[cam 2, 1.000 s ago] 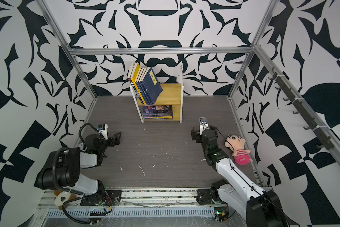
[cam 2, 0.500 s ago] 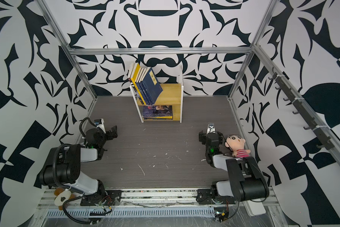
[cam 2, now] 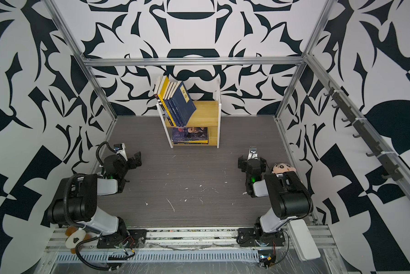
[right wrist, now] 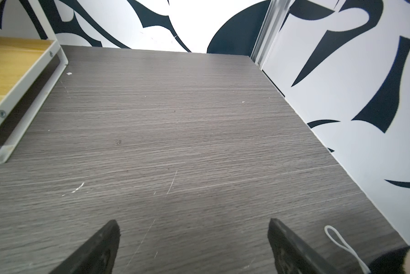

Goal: Stacking books/files
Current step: Reset both arms

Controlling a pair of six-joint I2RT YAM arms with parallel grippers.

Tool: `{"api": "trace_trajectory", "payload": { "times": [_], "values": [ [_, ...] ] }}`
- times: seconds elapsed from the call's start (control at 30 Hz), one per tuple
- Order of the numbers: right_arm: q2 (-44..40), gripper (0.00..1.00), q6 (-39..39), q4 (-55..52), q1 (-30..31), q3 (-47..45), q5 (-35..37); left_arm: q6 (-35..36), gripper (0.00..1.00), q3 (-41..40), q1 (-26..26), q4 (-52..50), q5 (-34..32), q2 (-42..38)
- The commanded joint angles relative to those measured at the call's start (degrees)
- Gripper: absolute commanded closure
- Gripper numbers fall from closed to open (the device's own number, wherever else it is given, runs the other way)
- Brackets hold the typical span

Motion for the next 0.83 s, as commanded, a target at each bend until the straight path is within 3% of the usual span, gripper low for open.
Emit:
{"api": "trace_trajectory", "payload": {
  "times": [0.0, 0.1, 0.13, 0.3, 0.37, 0.4, 0.67, 0.8],
  "values": [
    [-1.4, 0.07, 0.2, 5.5, 0.0, -2.2, -0.3, -0.6, 0.00, -0.3, 0.0, 0.6, -0.5, -0.2],
    [0.4, 0.13, -1.4, 25.6, 0.0, -11.2, -6.7, -0.6, 0.00, 0.0, 0.1, -0.2, -0.4, -0.3],
    [0.3, 0.14, -1.3, 25.8, 0.0, -11.6, -7.0, -0.5, 0.00, 0.0, 0.1, -0.3, -0.5, -0.3],
    [0.1, 0.07, -1.9, 15.3, 0.0, -5.7, -5.5, -0.6, 0.00, 0.0, 0.0, -0.2, -0.5, -0.2],
    [-1.4, 0.02, 1.5, 0.7, 0.0, 0.6, 2.4, -0.6, 0.00, 0.0, 0.0, -0.2, -0.5, -0.3],
    [-1.3, 0.01, 1.7, -1.1, 0.0, 1.5, 4.6, -0.6, 0.00, 0.0, 0.1, -0.2, -0.5, -0.2],
    [-1.0, 0.00, 1.5, 2.1, 0.3, 0.2, 4.1, -0.5, 0.00, 0.0, 0.0, -0.2, -0.5, -0.3],
    [-0.8, 0.00, -0.5, -0.6, 0.3, 1.9, -1.8, -0.6, 0.00, -0.5, 0.1, 0.6, -0.5, -0.5]
  ]
}}
